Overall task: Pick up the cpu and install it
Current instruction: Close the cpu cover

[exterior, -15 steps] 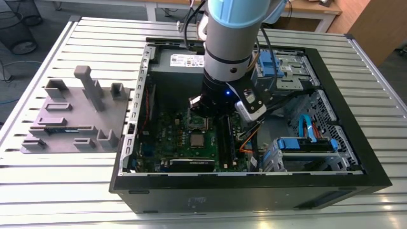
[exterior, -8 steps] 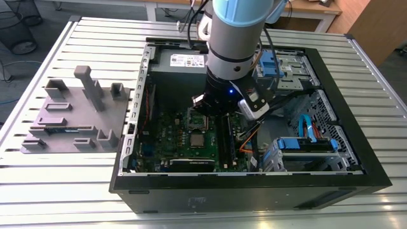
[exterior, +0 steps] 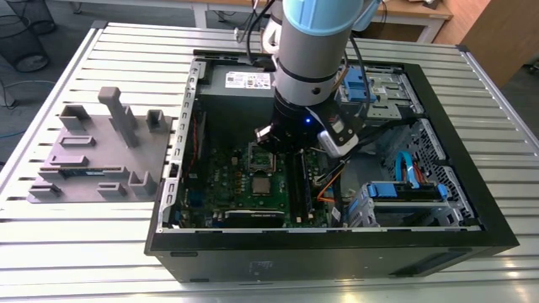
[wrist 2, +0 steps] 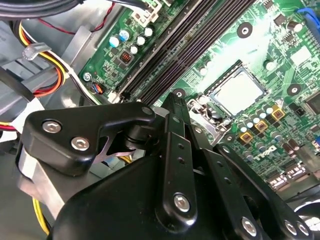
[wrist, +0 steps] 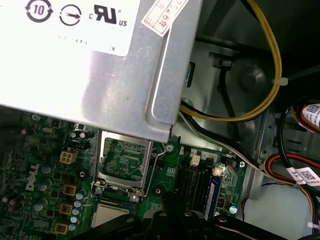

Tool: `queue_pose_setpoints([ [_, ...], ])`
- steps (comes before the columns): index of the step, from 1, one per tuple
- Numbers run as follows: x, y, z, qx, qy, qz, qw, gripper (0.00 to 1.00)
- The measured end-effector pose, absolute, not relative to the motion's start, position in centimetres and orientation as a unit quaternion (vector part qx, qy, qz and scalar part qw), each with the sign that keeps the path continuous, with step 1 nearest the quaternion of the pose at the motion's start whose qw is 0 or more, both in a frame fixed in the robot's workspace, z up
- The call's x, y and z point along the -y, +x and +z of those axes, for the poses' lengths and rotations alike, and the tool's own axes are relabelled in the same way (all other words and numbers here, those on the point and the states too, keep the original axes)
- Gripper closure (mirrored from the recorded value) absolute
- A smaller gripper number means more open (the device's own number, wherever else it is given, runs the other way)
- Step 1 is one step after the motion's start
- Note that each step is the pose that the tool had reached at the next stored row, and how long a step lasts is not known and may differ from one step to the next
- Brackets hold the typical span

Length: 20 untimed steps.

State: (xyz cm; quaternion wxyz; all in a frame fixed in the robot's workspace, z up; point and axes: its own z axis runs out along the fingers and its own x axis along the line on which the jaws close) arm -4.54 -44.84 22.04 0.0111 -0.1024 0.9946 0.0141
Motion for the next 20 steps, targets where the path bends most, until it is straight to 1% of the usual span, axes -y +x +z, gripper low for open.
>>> queue_pose_setpoints([
  [14,44.4,-4.2,21.9,-0.990,-0.137,0.015,0.011,0.89],
  [20,43.5,-4.0,21.8,-0.990,-0.142,0.015,0.010,0.89],
])
